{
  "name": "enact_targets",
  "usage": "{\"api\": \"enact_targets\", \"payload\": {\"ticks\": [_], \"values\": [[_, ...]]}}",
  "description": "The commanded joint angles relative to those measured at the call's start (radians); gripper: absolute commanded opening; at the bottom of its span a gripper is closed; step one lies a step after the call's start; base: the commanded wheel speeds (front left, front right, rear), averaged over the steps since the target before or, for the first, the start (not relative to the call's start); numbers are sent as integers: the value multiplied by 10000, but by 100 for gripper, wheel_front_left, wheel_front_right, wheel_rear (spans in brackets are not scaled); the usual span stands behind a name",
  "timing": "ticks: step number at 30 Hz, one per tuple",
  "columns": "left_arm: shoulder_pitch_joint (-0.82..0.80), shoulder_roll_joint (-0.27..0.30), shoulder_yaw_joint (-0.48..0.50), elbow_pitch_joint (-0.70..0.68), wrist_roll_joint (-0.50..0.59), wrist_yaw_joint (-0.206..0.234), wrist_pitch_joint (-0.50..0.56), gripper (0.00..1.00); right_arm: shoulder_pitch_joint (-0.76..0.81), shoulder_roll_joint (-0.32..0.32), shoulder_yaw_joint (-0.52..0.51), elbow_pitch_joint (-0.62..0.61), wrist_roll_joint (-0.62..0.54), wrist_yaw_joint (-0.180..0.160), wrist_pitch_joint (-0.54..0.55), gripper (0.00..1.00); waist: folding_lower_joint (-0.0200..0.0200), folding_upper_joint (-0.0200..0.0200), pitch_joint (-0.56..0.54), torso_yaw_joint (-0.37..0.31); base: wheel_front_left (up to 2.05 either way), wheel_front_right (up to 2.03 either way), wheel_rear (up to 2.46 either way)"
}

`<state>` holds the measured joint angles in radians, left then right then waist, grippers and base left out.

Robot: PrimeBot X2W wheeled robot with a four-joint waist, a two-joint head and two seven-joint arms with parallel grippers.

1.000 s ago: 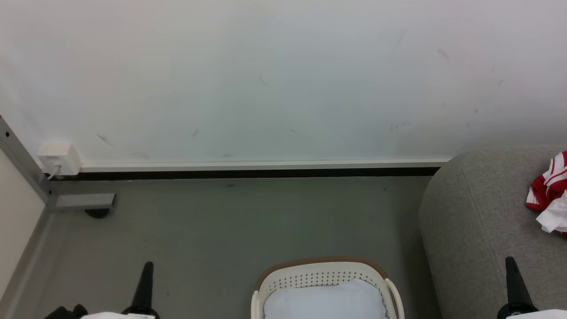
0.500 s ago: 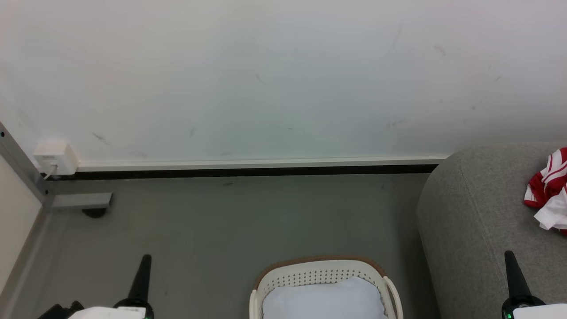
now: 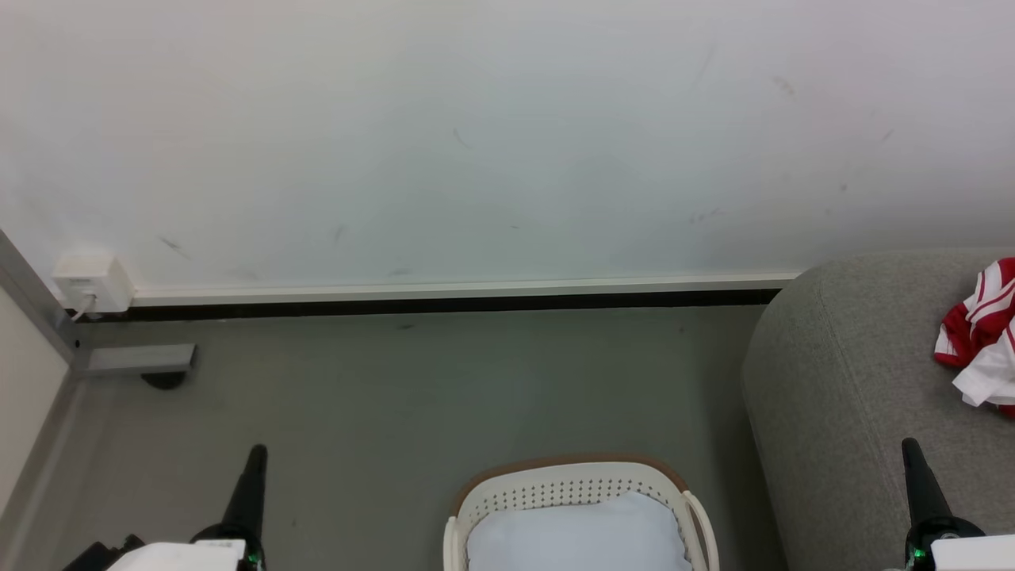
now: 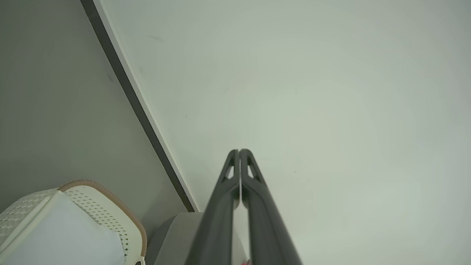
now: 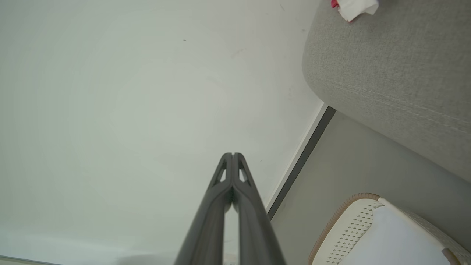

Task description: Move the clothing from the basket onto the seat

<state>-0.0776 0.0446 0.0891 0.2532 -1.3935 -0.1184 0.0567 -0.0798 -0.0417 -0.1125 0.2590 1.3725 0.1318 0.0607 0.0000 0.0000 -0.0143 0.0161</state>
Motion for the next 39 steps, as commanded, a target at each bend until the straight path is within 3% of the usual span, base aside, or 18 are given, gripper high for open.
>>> {"api": "enact_targets", "payload": {"ticks": [1, 29, 39], "values": [[-181, 82, 67, -52, -232, -64, 85, 0, -182, -107, -38, -81, 262, -16, 43, 0, 0, 0, 8, -9, 0, 0, 0], [-453, 89, 298, -21, -2232, -153, 620, 0, -430, -123, -54, -97, 2414, -21, 581, 0, 0, 0, 141, -158, 0, 0, 0], [-439, 88, 295, -19, -2236, -146, 629, 0, -411, -119, -53, -92, 2394, -21, 590, 0, 0, 0, 143, -161, 0, 0, 0]]}}
